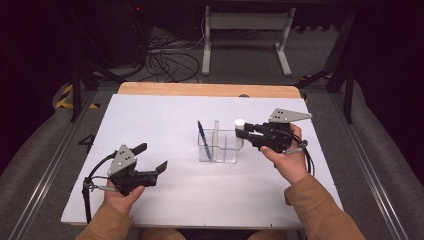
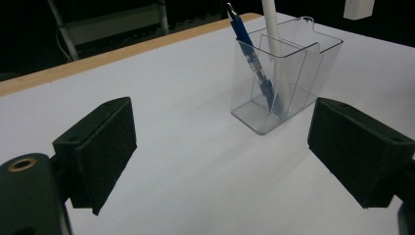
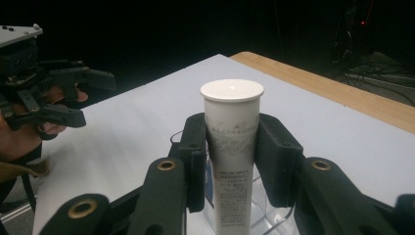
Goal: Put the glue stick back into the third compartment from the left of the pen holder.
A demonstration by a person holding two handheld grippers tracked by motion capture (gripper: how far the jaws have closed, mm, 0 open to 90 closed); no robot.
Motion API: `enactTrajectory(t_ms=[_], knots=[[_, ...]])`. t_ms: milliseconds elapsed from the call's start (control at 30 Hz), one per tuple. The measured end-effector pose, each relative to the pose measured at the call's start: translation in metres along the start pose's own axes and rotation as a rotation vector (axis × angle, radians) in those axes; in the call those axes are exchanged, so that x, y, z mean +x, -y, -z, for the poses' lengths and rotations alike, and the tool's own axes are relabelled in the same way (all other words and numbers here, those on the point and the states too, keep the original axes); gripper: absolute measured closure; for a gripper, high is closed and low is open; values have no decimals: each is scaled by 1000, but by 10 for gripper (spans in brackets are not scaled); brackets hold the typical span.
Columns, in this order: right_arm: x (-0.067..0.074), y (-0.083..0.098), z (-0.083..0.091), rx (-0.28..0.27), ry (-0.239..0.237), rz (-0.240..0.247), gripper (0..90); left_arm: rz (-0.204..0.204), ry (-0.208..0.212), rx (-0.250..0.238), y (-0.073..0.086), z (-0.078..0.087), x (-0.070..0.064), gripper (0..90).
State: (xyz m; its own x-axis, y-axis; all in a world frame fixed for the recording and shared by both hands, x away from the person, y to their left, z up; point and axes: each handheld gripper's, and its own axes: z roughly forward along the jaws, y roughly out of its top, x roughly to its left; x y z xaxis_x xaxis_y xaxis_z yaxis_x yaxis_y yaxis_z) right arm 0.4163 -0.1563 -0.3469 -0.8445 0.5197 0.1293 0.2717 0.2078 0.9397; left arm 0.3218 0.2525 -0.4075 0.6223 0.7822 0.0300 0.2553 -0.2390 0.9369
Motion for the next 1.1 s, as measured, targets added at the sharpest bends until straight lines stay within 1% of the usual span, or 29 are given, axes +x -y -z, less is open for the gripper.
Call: enactTrajectory(t_ms=[133, 367, 567, 667, 833, 1100], knots=[[1, 1, -4, -2, 26, 3, 671, -1, 1, 0, 0, 0, 0, 115], [3, 3, -13, 2, 61, 32, 671, -1, 1, 0, 0, 0, 0, 115], [1, 7, -20, 1, 78, 22, 670, -3, 0, 1, 0, 0, 0, 115], [0, 9, -23, 8, 82, 9, 670, -3, 0, 1, 0, 0, 0, 115], [-2, 15, -28, -1, 87, -20, 670, -2, 1, 1, 0, 0, 0, 115], [-3, 24, -34, 19, 87, -44, 668, -2, 2, 0, 0, 0, 0, 115]])
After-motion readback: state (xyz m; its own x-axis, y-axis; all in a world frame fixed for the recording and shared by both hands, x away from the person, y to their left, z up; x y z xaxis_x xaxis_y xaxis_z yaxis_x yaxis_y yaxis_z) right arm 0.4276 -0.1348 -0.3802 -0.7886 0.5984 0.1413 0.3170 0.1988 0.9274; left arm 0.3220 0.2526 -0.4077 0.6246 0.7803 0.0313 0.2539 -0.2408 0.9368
